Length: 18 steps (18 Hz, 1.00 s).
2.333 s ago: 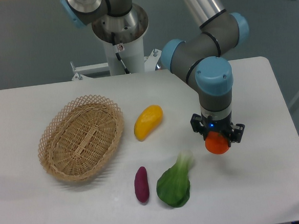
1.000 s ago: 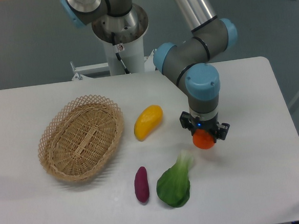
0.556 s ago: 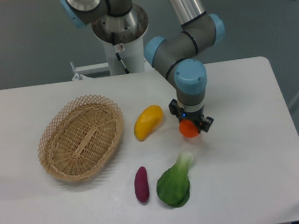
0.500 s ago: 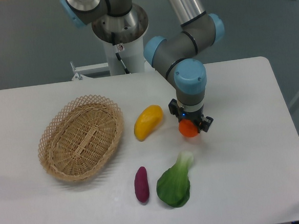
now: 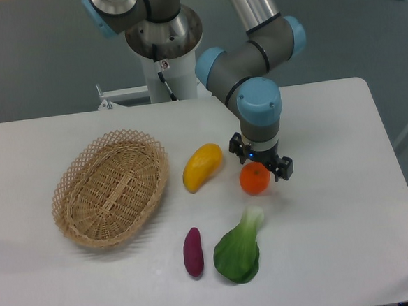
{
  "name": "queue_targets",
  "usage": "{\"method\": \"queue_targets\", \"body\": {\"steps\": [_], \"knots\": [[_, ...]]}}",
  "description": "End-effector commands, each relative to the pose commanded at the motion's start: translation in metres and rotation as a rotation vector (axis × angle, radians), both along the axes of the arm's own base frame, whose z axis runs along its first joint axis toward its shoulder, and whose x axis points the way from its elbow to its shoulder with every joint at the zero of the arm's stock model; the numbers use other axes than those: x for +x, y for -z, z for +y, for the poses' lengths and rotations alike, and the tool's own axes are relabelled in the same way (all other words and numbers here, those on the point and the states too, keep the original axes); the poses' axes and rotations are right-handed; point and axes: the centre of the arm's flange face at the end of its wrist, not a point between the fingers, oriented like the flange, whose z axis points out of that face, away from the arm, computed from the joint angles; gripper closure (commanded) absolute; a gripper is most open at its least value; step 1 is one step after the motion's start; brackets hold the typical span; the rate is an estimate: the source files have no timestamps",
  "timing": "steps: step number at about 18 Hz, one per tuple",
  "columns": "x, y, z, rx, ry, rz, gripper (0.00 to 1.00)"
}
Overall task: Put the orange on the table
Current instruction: 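Open the gripper to release the orange and lift away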
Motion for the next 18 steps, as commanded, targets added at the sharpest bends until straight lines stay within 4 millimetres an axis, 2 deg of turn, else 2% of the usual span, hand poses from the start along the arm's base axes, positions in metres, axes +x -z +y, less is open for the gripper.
{"method": "queue_targets", "body": {"steps": [9, 18], "knots": [[-0.038, -0.027, 0.007, 0.044, -0.032, 0.051, 0.0], [-0.053, -0.043, 0.016, 0.063, -0.04, 0.081, 0.0]]}}
